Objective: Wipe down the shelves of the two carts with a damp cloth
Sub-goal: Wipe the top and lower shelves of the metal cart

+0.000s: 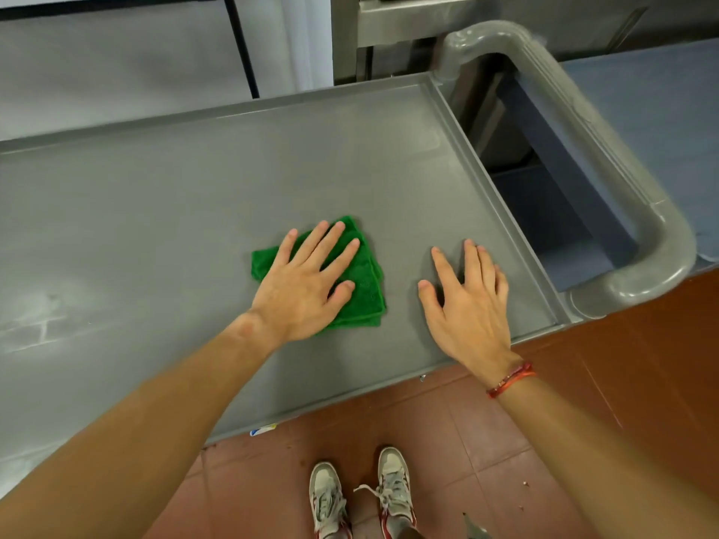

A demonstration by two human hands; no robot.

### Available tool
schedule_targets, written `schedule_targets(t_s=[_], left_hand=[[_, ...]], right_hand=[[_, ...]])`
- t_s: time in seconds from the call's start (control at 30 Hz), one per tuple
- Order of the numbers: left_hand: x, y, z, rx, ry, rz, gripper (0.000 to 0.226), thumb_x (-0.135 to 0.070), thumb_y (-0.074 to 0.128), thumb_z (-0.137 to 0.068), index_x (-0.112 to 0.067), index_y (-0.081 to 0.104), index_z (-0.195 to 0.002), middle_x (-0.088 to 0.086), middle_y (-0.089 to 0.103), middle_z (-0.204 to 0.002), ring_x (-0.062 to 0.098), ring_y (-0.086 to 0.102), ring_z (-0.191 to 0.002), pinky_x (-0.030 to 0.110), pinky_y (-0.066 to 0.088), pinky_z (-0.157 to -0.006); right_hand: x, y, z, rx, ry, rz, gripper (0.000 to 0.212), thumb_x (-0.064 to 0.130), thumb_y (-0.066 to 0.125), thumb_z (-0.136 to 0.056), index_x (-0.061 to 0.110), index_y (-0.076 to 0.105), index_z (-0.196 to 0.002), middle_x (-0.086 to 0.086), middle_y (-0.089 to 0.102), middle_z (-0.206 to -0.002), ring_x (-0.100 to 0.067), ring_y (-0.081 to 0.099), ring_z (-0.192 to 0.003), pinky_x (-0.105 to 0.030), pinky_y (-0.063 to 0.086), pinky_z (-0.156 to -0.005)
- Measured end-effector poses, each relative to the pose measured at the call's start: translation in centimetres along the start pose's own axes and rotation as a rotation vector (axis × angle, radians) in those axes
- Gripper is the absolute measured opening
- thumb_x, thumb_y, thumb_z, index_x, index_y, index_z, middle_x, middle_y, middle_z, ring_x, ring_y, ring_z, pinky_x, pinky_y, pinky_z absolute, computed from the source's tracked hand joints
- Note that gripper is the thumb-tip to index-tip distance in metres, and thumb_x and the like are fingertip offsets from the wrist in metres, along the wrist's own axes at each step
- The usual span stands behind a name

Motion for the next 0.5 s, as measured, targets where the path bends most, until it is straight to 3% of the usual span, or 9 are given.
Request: schedule_targets(t_s=[0.1,0.23,0.33,0.5], left_hand=[[-2.2,0.2,2.0,-0.001,0.086,0.004,0.068,-0.057,0.026,-0.096,-0.026,0.027,-0.156,0.006,0.017,-0.165,0.029,0.011,-0.152,0.058,0.012,-0.120],[-3.8,0.5,4.2,0.027,0.212,-0.002,0.066,-0.061,0.022,-0.099,-0.030,0.019,-0.157,0.002,0.007,-0.166,0.026,0.001,-0.153,0.062,0.004,-0.119],[-3.2,0.5,3.8,0.029,0.150,0.024,0.065,-0.063,0.015,-0.099,-0.035,0.016,-0.157,-0.002,0.005,-0.166,0.026,-0.002,-0.153,0.062,0.003,-0.119],[1.1,0.1,-0.4,0.008,0.013,0.005,0.068,-0.062,0.020,-0.095,-0.032,0.022,-0.156,-0.001,0.015,-0.165,0.023,0.007,-0.153,0.058,0.008,-0.120]], right_hand=[[0.0,0.0,-0.1,-0.006,-0.004,0.011,0.059,0.050,0.035,-0.098,0.022,0.043,-0.149,-0.025,0.028,-0.157,-0.038,0.023,-0.146,-0.056,0.022,-0.115],[0.0,-0.1,0.0,0.007,-0.002,0.018,0.059,0.050,0.035,-0.098,0.022,0.042,-0.150,-0.024,0.028,-0.158,-0.038,0.022,-0.147,-0.055,0.022,-0.116],[0.1,-0.2,-0.1,0.005,0.001,0.015,0.059,0.050,0.035,-0.098,0.022,0.043,-0.149,-0.024,0.029,-0.157,-0.037,0.023,-0.147,-0.055,0.023,-0.115],[0.1,-0.2,0.0,-0.004,0.003,0.012,0.059,0.050,0.036,-0.097,0.023,0.044,-0.149,-0.023,0.029,-0.157,-0.036,0.023,-0.147,-0.054,0.023,-0.115]])
Point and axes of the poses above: each hand's wrist, its own z-axis away from the middle knuckle, its own y-axis out of the palm, x = y × z, the point moved 3 cm from there along -z, towards the middle knuckle
